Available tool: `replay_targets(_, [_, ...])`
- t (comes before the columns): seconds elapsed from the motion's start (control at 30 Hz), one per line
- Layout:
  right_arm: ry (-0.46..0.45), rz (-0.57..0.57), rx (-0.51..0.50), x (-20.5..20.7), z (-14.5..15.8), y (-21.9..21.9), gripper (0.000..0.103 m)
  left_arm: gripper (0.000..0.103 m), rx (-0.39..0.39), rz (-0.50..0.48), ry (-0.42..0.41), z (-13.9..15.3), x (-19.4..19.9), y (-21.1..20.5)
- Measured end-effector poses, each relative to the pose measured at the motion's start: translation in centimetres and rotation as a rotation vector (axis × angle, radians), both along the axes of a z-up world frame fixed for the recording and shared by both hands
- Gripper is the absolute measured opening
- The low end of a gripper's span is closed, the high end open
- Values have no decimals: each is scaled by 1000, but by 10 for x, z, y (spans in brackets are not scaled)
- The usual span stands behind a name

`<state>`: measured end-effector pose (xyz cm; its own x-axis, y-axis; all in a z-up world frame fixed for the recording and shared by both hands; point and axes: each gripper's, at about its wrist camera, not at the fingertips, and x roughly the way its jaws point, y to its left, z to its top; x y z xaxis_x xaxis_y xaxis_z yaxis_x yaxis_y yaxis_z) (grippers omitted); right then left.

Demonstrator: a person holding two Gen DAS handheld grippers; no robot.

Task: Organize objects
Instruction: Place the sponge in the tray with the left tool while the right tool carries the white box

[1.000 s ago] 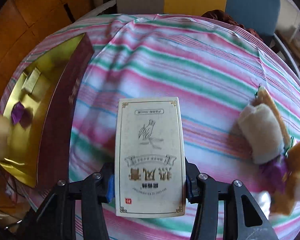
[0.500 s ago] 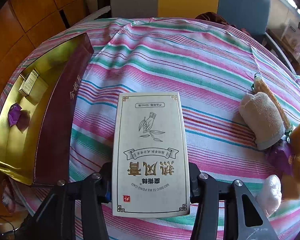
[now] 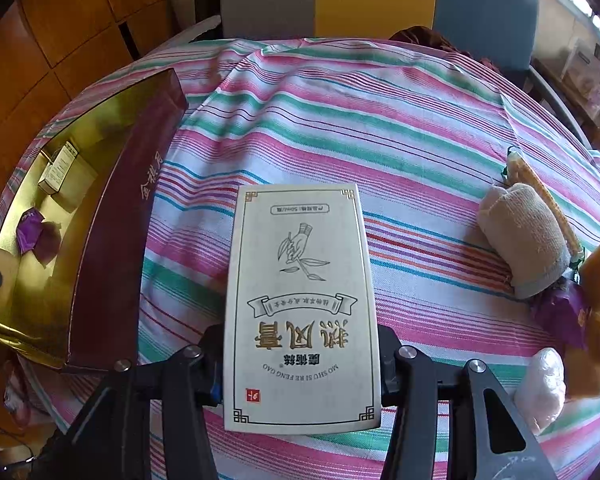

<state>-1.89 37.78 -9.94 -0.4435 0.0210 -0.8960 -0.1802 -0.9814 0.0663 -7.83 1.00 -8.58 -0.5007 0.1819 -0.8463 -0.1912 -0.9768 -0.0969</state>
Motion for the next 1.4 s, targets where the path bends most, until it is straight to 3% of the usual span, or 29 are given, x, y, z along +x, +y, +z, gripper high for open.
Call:
replay_targets(0.47, [2, -22, -9, 4, -3, -1, 53, 49, 10, 17, 34, 12, 10, -3])
replay_targets(1.1, [4, -37, 1, -1, -3, -5, 53, 49, -3, 107, 115, 35, 21, -18])
replay_targets(1.4, [-6, -67, -23, -2, -1, -3, 52, 49, 17, 101, 142, 45, 24, -20])
